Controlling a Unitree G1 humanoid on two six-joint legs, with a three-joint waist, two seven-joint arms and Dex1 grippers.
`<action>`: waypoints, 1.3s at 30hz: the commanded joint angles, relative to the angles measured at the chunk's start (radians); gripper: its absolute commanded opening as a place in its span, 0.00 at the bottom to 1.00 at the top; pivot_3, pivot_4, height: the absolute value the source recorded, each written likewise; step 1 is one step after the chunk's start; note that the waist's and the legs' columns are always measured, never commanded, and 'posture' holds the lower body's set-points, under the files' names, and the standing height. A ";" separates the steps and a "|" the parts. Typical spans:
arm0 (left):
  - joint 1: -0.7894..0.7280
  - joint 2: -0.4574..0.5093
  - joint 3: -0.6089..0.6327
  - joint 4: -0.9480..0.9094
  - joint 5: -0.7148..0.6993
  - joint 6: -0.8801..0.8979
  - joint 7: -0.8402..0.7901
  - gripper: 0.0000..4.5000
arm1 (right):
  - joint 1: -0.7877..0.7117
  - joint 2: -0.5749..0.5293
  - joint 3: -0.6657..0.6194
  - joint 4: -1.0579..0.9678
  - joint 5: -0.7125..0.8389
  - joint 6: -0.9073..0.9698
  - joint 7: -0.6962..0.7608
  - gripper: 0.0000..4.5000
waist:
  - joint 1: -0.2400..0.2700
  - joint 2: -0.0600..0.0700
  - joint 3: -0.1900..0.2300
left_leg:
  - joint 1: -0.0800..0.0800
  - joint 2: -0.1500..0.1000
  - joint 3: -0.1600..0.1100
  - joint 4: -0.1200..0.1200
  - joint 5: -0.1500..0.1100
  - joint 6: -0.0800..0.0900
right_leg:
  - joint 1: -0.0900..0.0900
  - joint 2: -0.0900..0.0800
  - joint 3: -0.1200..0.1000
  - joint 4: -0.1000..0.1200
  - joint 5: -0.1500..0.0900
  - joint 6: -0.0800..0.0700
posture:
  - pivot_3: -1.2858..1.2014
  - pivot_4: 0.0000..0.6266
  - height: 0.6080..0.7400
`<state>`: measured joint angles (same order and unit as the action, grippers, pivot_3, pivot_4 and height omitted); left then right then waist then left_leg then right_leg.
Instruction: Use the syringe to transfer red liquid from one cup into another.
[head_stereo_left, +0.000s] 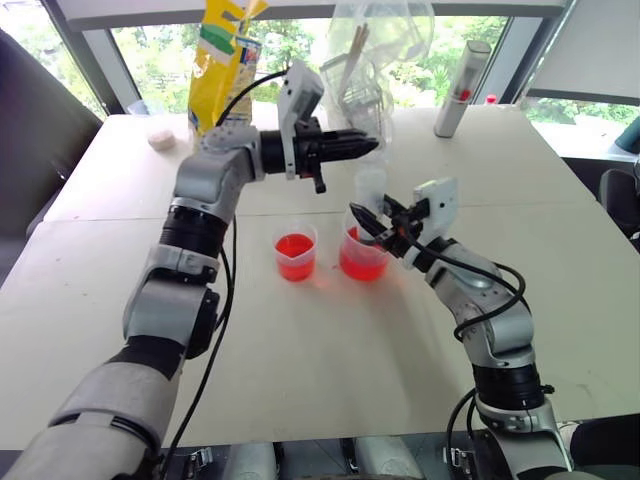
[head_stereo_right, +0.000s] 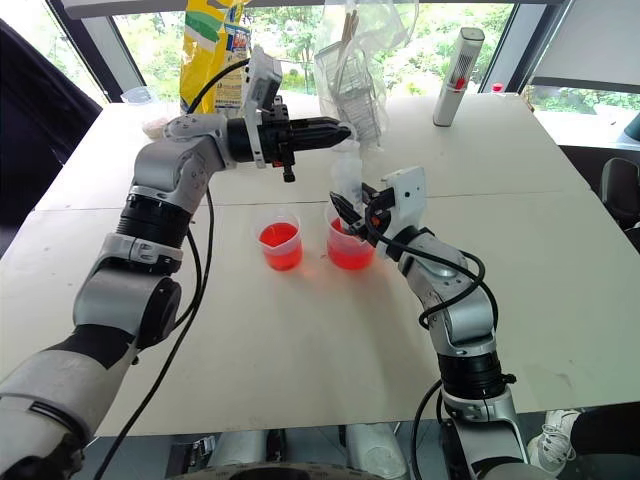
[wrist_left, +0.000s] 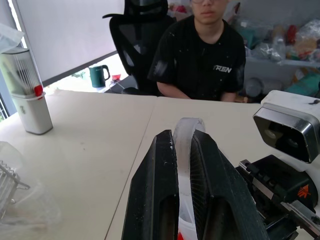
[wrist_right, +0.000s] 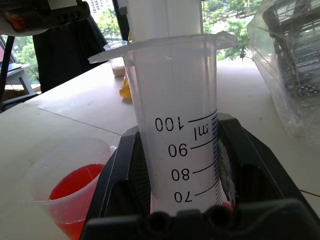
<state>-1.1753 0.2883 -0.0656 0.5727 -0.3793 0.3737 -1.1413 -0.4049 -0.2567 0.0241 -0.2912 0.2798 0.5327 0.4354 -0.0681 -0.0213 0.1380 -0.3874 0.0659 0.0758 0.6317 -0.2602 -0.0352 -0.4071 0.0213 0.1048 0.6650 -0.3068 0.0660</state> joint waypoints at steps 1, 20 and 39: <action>-0.026 0.023 0.053 -0.073 -0.015 -0.028 0.019 0.19 | -0.006 -0.011 0.041 -0.038 0.010 0.017 0.026 0.31 | 0.000 0.000 0.000 | 0.000 0.000 0.000 0.000 0.000 0.000 | 0.000 0.000 0.000 0.000 0.000 0.000 | 0.52 0.24 0.99; 0.136 0.284 0.147 -0.277 -0.110 0.155 -0.048 0.97 | -0.082 -0.051 -0.013 -0.059 0.022 0.040 0.014 0.31 | -0.001 0.000 0.000 | 0.001 0.001 0.000 0.000 0.000 0.000 | 0.000 0.000 0.000 0.001 0.000 0.000 | 0.52 0.24 0.99; 0.251 0.412 0.172 -0.331 -0.076 0.142 -0.002 0.97 | -0.439 0.062 0.034 0.087 0.186 0.046 0.147 0.31 | -0.002 0.000 0.000 | 0.000 0.001 0.000 0.000 0.000 0.000 | -0.001 -0.001 0.000 0.001 0.000 0.000 | 0.52 0.24 0.99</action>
<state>-0.9135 0.6740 0.0647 0.2771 -0.4454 0.5192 -1.1487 -0.8278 -0.2130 0.0564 -0.2192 0.4546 0.6272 0.5668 -0.0697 -0.0213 0.1380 -0.3874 0.0673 0.0756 0.6321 -0.2602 -0.0352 -0.4081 0.0205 0.1046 0.6663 -0.3067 0.0658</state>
